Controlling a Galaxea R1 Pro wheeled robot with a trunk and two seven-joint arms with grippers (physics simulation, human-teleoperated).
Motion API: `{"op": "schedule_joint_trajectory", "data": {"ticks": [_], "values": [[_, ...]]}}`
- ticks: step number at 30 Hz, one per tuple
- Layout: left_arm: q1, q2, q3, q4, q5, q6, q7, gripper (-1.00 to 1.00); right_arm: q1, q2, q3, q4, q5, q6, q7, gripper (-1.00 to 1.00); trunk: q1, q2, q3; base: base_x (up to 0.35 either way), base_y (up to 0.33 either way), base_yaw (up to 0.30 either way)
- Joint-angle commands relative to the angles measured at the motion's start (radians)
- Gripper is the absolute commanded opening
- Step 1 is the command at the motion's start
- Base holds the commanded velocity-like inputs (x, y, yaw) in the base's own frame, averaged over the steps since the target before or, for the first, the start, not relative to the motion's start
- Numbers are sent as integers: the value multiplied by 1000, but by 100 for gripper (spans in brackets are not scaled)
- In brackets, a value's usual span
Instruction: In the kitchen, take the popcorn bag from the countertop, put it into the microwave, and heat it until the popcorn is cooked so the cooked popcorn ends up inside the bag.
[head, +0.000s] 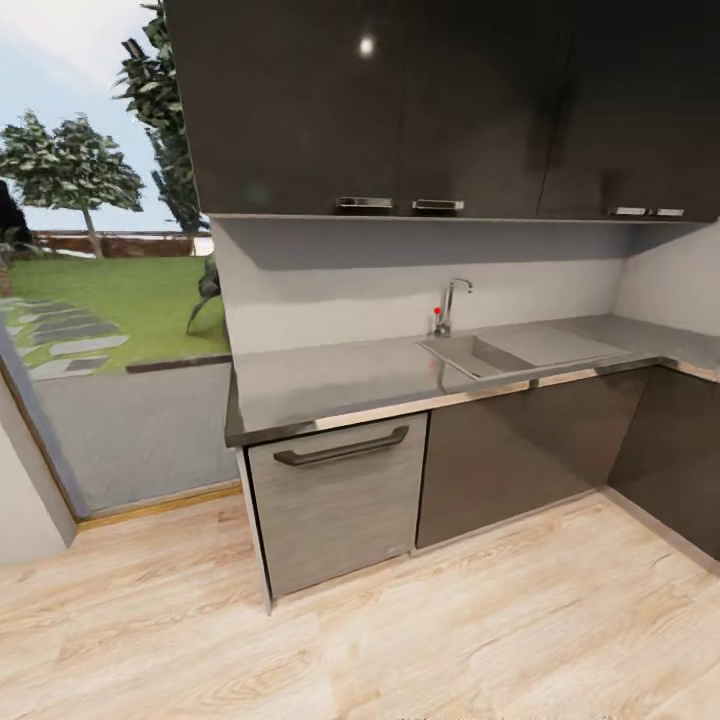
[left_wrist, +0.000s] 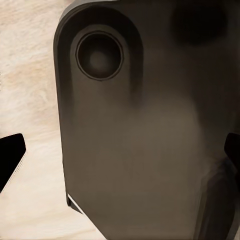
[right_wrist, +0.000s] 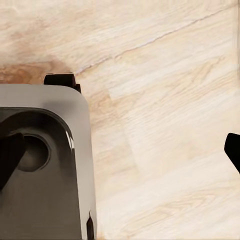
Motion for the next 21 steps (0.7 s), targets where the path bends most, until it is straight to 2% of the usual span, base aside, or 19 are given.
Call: {"op": "schedule_joint_trajectory", "data": {"ticks": [1,21], "values": [[0,0,1,0,0,-2,0,100,-1,0,0,1,-1,-9,-2,100,0,-1,-1,0,0,-300],[-10,1,-3,-2,-3,-15,8,100,-1,2,-1,1,-1,-20,-3,100,0,-1,-1,0,0,-300]]}}
